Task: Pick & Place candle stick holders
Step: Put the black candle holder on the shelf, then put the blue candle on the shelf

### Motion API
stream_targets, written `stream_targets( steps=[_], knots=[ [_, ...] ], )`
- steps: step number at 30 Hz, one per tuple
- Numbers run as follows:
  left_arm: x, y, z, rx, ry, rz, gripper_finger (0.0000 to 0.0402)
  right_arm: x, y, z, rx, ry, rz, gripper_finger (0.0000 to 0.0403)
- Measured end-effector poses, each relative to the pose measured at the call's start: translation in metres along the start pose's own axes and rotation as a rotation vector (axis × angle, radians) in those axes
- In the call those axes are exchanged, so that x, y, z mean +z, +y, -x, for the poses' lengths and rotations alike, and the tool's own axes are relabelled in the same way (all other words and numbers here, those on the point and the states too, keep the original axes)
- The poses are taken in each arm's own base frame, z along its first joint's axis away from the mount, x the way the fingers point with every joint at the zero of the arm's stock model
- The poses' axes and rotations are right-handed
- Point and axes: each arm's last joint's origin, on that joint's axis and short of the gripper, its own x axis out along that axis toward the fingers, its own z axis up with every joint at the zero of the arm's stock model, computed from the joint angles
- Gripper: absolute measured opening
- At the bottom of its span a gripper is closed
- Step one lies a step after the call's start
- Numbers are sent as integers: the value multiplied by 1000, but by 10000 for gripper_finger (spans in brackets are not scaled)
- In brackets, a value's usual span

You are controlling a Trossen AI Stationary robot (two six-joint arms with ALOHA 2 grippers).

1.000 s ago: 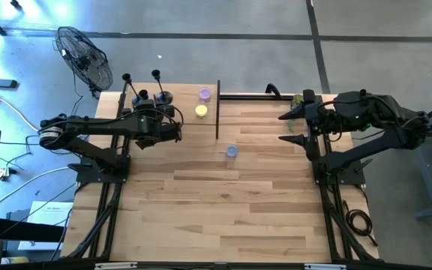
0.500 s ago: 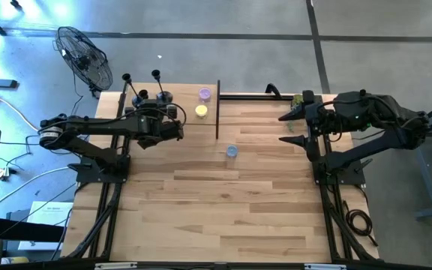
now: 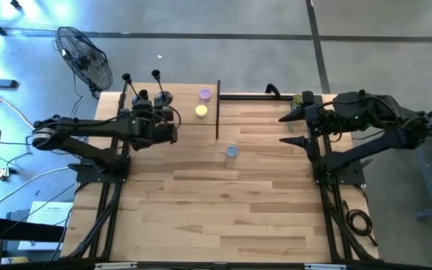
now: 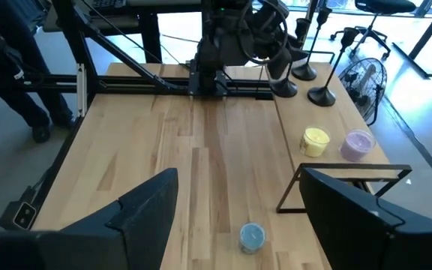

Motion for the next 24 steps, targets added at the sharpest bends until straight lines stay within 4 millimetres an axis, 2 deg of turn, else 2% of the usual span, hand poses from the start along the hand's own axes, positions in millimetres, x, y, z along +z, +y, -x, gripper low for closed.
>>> stream_targets(
  steps=[15,24],
  knots=[
    [-8,-3,34,-201,102,-37,186,0,2,0,55,1,11,275],
    [-7,1,35,-183,54,-68,186,0,3,0,104,3,-19,275]
  ],
)
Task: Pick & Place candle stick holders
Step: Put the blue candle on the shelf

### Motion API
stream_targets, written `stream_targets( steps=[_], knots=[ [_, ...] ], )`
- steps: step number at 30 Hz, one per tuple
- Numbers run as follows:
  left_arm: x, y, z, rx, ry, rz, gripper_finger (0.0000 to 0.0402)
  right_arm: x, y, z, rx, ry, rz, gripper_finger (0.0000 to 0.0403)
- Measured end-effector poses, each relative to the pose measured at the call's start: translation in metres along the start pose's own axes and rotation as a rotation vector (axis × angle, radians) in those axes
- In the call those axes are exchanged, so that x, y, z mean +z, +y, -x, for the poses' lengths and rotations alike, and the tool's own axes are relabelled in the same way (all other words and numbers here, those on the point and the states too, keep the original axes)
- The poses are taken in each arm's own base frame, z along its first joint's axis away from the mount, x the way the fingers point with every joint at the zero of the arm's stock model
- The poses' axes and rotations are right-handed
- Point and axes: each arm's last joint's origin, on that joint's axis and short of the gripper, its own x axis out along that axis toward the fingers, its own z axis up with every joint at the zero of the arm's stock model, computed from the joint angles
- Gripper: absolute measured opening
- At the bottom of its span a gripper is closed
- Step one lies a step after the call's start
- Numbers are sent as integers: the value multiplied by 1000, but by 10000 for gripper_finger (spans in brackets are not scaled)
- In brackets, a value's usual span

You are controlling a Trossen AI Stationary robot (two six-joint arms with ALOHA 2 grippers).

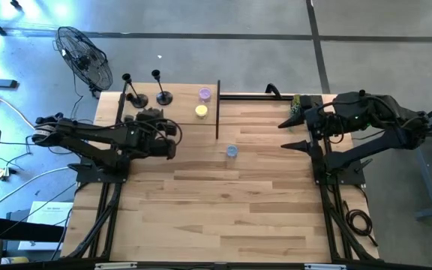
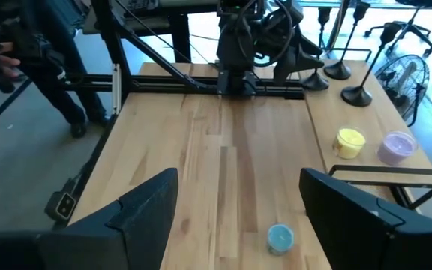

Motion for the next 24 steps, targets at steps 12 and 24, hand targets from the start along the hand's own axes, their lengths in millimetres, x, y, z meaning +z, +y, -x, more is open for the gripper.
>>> stream_targets(
  steps=[12,24],
  knots=[
    [-2,10,0,33,-2,35,186,0,8,0,-2,-2,13,275],
    [-4,9,0,19,56,47,186,1,10,0,-13,-18,3,275]
  ],
)
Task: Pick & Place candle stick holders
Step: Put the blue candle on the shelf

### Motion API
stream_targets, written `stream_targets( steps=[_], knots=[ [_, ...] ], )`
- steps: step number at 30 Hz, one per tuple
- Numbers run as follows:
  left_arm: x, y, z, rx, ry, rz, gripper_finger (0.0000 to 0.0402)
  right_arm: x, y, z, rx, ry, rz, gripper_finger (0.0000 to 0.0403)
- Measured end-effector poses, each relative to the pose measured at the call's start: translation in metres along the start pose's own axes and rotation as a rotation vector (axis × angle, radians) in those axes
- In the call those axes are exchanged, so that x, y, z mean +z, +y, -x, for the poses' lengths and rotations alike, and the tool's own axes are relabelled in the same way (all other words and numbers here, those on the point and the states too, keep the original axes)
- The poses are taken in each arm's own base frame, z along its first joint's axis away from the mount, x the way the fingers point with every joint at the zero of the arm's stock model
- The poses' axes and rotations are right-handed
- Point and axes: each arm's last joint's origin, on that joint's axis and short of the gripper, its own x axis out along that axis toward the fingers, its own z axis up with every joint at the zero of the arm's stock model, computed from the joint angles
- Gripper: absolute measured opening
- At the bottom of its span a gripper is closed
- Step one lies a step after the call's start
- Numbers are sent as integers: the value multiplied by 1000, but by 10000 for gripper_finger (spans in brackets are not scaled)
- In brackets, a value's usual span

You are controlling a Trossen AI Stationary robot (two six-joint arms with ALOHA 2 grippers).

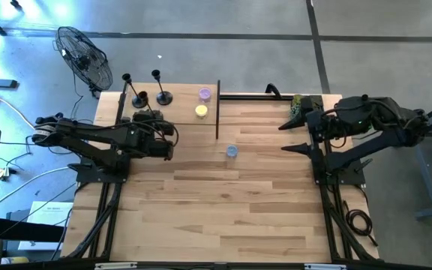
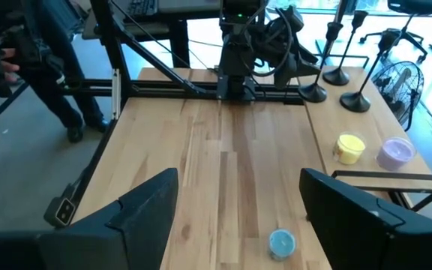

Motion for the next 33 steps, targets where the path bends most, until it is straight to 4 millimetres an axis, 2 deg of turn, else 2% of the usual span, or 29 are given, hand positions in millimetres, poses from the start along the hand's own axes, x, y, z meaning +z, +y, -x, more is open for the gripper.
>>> stream_targets(
  steps=[7,15,26,33],
  knots=[
    [1,1,1,-7,6,9,186,2,0,0,0,-19,-2,275],
    [-3,-1,12,-68,33,-5,186,2,0,0,4,-23,-14,275],
    [-12,-1,28,-172,231,-44,186,2,1,0,19,-21,-11,275],
    [-22,-3,48,-300,420,-77,186,0,2,0,55,8,-8,275]
  ],
)
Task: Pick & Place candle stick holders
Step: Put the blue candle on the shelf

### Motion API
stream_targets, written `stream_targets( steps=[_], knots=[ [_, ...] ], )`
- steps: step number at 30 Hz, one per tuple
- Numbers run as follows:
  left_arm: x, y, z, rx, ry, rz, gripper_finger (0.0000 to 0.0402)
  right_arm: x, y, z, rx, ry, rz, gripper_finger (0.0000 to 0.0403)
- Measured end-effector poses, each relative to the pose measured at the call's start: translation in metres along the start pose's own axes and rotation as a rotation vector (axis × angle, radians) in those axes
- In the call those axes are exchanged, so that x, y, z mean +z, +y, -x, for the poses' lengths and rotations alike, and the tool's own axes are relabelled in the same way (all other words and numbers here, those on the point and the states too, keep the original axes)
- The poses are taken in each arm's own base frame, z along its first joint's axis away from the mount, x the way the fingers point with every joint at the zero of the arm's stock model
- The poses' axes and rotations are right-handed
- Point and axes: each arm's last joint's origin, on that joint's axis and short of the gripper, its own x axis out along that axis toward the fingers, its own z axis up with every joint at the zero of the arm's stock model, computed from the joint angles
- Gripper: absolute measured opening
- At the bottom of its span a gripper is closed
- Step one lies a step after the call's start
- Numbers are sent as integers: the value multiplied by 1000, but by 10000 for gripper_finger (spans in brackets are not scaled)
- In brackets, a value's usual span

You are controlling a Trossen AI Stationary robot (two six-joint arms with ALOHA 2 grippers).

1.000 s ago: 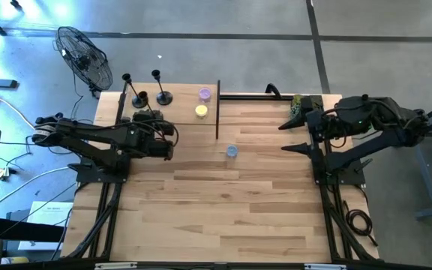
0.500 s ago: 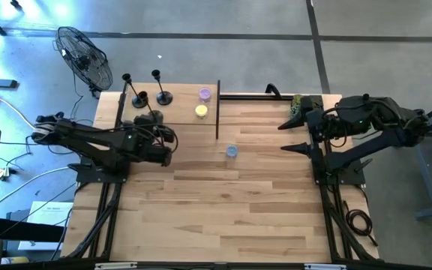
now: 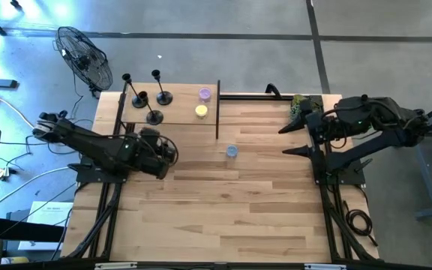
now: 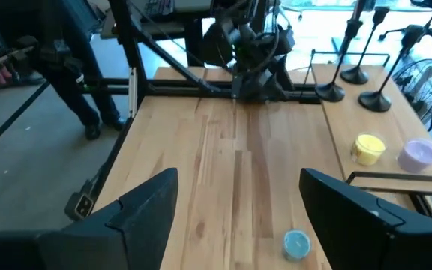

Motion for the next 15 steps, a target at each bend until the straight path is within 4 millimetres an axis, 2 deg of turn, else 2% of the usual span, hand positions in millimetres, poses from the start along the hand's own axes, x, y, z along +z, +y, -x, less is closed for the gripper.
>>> stream_targets(
  steps=[8,12,15],
  knots=[
    [-16,-29,21,-358,288,-45,186,-11,-1,1,-7,117,-27,275],
    [-18,-44,33,-543,342,7,186,-16,-1,-2,-10,177,-63,275],
    [-18,-51,40,-629,356,45,186,-17,0,-13,-11,224,-63,275]
  ],
)
